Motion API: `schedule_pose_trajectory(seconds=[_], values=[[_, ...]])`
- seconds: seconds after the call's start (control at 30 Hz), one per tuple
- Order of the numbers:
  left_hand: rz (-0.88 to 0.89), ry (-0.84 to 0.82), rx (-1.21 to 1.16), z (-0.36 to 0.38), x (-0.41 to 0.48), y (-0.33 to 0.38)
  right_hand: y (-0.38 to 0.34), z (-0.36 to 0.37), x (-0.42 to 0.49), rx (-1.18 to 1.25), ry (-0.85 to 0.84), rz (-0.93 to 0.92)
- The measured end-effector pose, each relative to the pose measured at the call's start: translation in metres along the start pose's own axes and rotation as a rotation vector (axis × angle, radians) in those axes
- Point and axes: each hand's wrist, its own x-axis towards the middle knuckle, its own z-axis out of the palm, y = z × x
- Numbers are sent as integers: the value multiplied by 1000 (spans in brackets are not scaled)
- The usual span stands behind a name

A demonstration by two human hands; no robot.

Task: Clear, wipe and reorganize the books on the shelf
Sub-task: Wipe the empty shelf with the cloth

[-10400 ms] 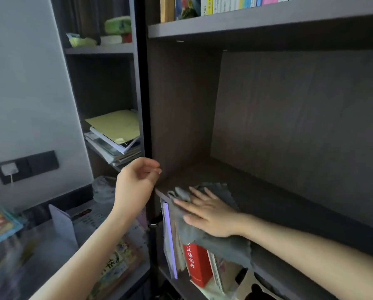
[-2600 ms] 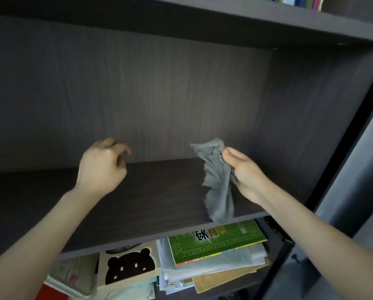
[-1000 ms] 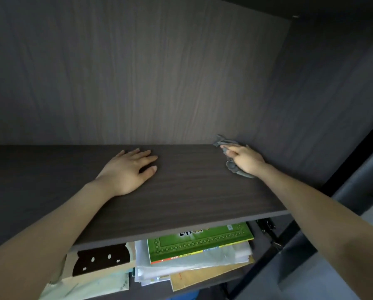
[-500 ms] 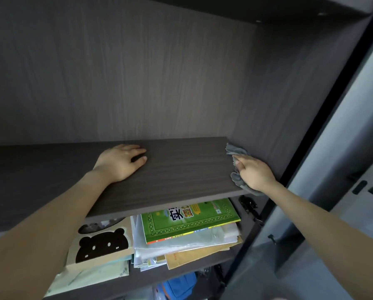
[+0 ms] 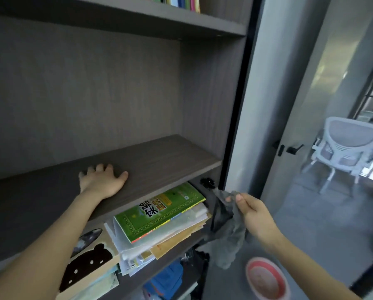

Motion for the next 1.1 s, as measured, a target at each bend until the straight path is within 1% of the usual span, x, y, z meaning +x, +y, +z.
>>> schedule_pose_trajectory(seconds=[0.07, 0.13, 0.2, 0.27, 0.3, 0.37, 0.43, 0.47, 0.53, 0.6, 0.67, 0.77, 0.83, 0.9, 0.93, 1.0, 1.03, 1.1], values=[[79, -5, -7, -1, -23, 29, 1, -21, -29, 191, -22, 142], [266, -31, -82, -3, -55, 66, 3, -43, -56, 382, -45, 267], [468, -62, -252, -6, -93, 106, 6, -65, -78, 539, -57, 376], [650, -112, -464, -6, -134, 147, 13, -90, -95, 580, -50, 428], [741, -180, -546, -5, -156, 169, 19, -104, -104, 566, -47, 432], [898, -369, -626, 3, -194, 209, 30, -130, -122, 497, -30, 424], [993, -614, -687, 18, -227, 249, 41, -161, -145, 514, -3, 395], [1025, -700, -719, 27, -240, 267, 46, -177, -156, 540, 2, 368], [1078, -756, -747, 43, -277, 315, 65, -219, -183, 572, 38, 329], [1081, -758, -769, 57, -309, 355, 82, -256, -207, 568, 83, 328], [1061, -802, -794, 68, -346, 398, 107, -298, -233, 503, 174, 341], [960, -941, -832, 81, -396, 457, 160, -361, -263, 279, 332, 303], [876, -944, -823, 97, -421, 500, 198, -400, -280, 74, 428, 290], [759, -976, -848, 112, -445, 539, 231, -430, -293, -157, 512, 335], [691, -1012, -870, 119, -453, 555, 242, -440, -296, -221, 556, 348], [575, -1098, -916, 130, -473, 586, 259, -454, -299, -258, 641, 358], [510, -1154, -957, 134, -481, 601, 265, -459, -297, -273, 656, 364], [364, -1251, -1056, 137, -494, 629, 274, -461, -289, -334, 592, 333]])
